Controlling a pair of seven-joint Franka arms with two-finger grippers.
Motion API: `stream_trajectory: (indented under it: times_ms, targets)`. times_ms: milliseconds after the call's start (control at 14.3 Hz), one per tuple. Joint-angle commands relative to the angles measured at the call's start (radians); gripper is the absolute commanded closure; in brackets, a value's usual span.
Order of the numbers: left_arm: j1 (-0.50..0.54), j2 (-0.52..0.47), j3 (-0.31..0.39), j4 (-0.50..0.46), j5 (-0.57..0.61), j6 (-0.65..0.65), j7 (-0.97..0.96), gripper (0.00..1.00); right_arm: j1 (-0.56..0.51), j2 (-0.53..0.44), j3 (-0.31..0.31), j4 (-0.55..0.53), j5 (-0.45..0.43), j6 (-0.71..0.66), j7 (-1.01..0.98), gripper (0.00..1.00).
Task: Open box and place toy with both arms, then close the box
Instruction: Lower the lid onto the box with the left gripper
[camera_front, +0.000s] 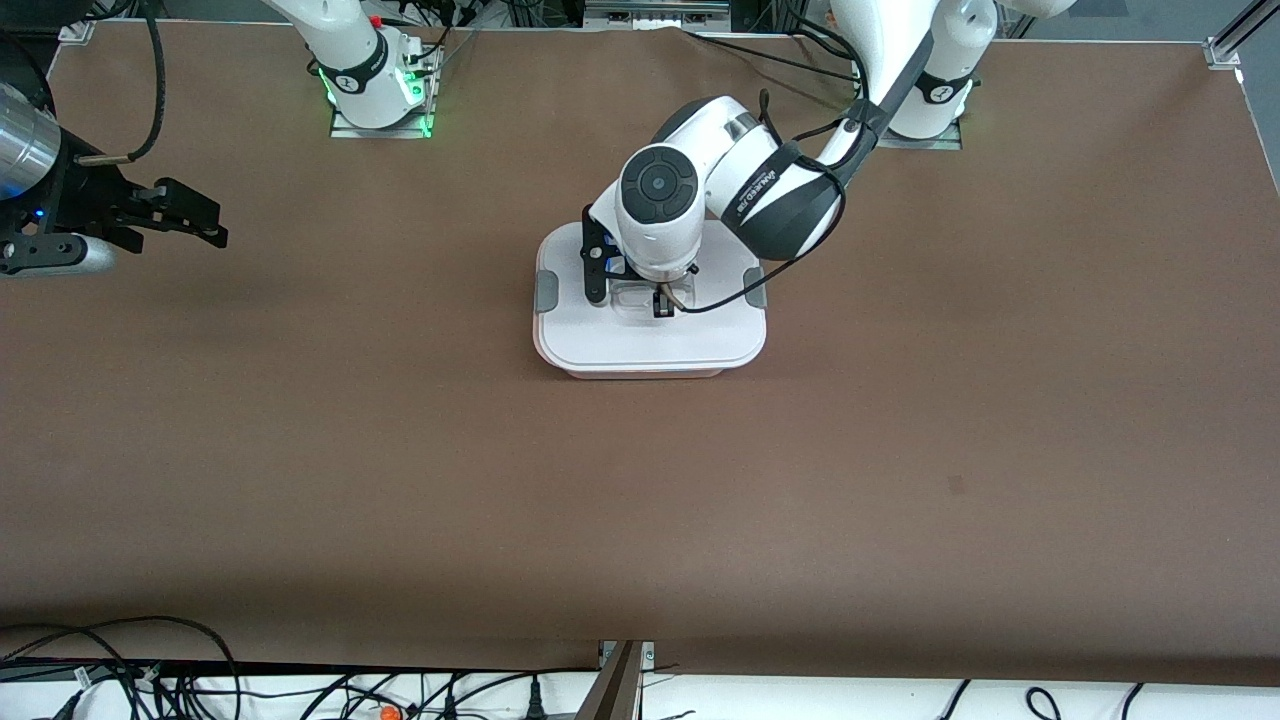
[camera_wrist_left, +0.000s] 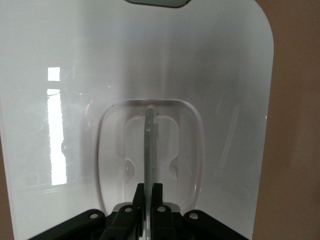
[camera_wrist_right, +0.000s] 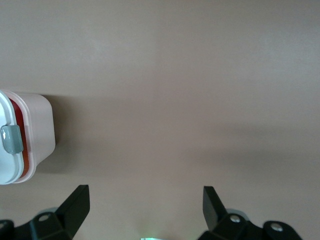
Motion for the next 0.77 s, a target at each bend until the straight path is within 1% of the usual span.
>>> stream_trajectory:
  times_ms: [0,210,560,700]
  targets:
    - [-0.020,0.020,0.015,0.024,-0.016,0.021,-0.034,1.00,0.000,0.011,0.006,0.022,-0.021,0.000,0.025,0.00]
    - [-0.040,0.033,0.019,0.024,-0.013,0.023,-0.070,1.00,0.001,0.023,0.005,0.054,-0.017,0.000,0.009,0.00]
    - [-0.040,0.053,0.021,0.022,-0.002,0.032,-0.075,1.00,-0.008,0.050,-0.001,0.061,-0.014,0.015,0.003,0.00]
    - [-0.052,0.060,0.018,0.019,0.028,0.032,-0.075,1.00,-0.001,0.051,-0.001,0.059,-0.027,0.017,0.008,0.00]
